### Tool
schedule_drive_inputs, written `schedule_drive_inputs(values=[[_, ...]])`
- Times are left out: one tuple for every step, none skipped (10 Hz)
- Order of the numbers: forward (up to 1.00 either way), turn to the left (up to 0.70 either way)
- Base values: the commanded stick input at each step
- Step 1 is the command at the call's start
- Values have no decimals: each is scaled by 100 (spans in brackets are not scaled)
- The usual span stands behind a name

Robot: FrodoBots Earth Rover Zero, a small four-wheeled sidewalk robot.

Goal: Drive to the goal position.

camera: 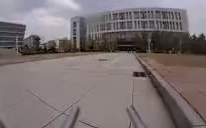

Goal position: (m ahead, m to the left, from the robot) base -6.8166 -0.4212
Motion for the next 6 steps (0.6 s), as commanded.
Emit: schedule_drive_inputs(values=[[70, 0], [70, 0], [70, 0], [70, 0], [70, 0], [70, 0]])
